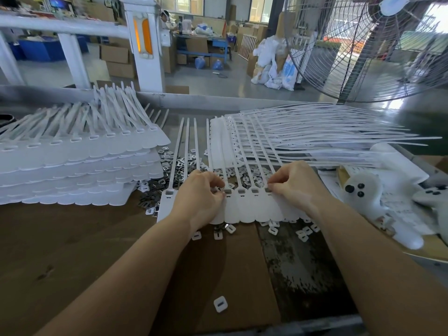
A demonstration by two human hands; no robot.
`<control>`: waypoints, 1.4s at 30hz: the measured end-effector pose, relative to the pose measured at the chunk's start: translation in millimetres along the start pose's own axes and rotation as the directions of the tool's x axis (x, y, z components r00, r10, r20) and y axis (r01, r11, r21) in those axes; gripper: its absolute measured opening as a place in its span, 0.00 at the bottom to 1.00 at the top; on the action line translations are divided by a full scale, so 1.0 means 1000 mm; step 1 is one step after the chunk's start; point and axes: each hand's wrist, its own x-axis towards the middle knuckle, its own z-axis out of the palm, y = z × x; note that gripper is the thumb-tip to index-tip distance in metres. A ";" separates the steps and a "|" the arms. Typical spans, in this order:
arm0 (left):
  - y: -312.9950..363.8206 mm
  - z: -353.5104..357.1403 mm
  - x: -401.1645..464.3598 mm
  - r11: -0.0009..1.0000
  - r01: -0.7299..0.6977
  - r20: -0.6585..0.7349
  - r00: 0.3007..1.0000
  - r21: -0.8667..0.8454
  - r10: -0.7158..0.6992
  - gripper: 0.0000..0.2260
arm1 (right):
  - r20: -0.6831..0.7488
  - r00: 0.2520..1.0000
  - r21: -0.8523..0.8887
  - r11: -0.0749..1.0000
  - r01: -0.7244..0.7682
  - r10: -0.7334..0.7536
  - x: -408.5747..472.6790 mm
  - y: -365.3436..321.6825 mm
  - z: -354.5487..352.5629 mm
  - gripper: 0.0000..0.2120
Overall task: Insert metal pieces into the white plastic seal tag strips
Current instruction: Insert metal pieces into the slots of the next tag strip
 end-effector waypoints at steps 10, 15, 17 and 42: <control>0.000 0.001 0.000 1.000 -0.009 -0.012 1.000 0.022 0.010 0.08 | 0.149 0.989 -0.153 0.988 -0.002 0.025 0.005 -0.003 0.000 0.08; 0.001 0.001 -0.001 1.000 -0.009 -0.015 1.000 0.017 0.009 0.08 | 0.029 1.000 -0.041 0.999 0.007 -0.005 0.002 0.002 0.000 0.04; 0.001 0.000 -0.001 1.000 -0.006 -0.015 1.000 0.019 0.006 0.08 | 0.005 1.000 -0.002 1.000 0.006 -0.006 0.001 0.002 0.000 0.04; -0.018 -0.029 0.023 0.979 0.085 -0.140 0.988 0.183 -0.059 0.07 | -0.144 0.958 -0.138 0.964 0.229 -0.248 -0.014 -0.024 0.054 0.08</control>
